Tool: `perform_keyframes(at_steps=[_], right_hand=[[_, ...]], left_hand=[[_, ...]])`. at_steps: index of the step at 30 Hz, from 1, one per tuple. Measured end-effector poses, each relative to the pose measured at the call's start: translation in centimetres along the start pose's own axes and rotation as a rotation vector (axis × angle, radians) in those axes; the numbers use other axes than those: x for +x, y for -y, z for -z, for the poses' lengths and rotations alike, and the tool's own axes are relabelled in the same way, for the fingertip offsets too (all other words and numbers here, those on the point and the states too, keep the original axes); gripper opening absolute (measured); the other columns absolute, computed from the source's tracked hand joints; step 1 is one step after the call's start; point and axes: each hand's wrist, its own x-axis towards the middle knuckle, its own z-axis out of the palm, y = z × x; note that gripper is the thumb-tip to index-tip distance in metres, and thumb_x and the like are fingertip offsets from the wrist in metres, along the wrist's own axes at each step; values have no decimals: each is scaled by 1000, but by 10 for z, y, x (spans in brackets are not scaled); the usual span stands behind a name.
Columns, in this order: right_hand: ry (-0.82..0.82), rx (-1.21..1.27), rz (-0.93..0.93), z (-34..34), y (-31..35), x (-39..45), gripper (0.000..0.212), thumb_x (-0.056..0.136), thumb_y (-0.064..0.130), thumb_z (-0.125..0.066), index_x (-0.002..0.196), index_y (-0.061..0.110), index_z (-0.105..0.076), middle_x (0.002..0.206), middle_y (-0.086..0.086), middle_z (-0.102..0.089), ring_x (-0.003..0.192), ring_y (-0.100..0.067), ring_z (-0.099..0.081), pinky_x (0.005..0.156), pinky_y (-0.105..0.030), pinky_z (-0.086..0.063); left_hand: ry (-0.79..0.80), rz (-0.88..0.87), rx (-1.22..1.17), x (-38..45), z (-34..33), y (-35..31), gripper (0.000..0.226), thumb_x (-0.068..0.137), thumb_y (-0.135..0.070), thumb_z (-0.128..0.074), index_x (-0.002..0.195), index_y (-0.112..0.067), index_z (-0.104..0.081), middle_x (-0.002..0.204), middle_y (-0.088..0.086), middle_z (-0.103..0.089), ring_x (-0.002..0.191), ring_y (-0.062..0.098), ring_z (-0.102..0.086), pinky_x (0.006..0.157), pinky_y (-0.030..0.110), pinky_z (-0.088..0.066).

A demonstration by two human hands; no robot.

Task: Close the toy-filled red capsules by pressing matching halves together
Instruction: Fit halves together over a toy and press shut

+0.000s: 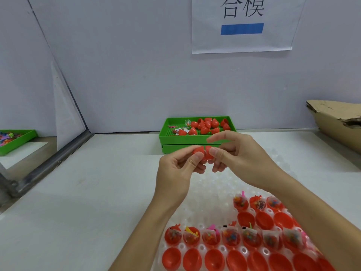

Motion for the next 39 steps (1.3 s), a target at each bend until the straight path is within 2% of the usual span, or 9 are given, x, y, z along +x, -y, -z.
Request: perform_keyframes(at_steps=[2,8,15,29,39], right_hand=[[-10,3,7,0,0,0,6,96,13,-63,98,14,-69,73,-5,-74,61,-18,-71,58,-21,-55],[-9,-34,35,2,-3,1,12,97,12,-63,88,13,-72,70,-3,-73,59,-17,-70,55,-22,-55],[-24,-15,51,2,-4,2,10,94,11,-66,87,11,-73,72,-6,-74,59,-17,-70,55,-23,-55],[-8,-16,40,-8,-7,1,3,90,8,-71,90,11,-73,70,-2,-74,61,-18,-71,58,-23,-55],[-39,-67,24,2,-5,3,4,90,8,-72,89,12,-72,68,2,-74,60,-16,-72,57,-22,-56]], left_hand=[[8,-4,4,0,0,-1,15,91,-23,-62,96,-28,-76,78,5,-74,68,18,-69,67,26,-58],[23,19,7,-1,-2,-2,14,90,-25,-60,91,-23,-75,75,10,-72,65,16,-68,64,25,-58],[17,91,-76,-1,-3,1,15,96,-12,-60,103,-4,-71,81,11,-74,72,24,-70,68,30,-59],[-51,138,-14,0,-7,4,10,92,-8,-62,94,-13,-70,74,7,-74,61,14,-67,60,21,-54],[38,95,-52,0,1,-1,26,91,-5,-66,116,-10,-72,94,5,-77,84,26,-72,79,31,-60]])
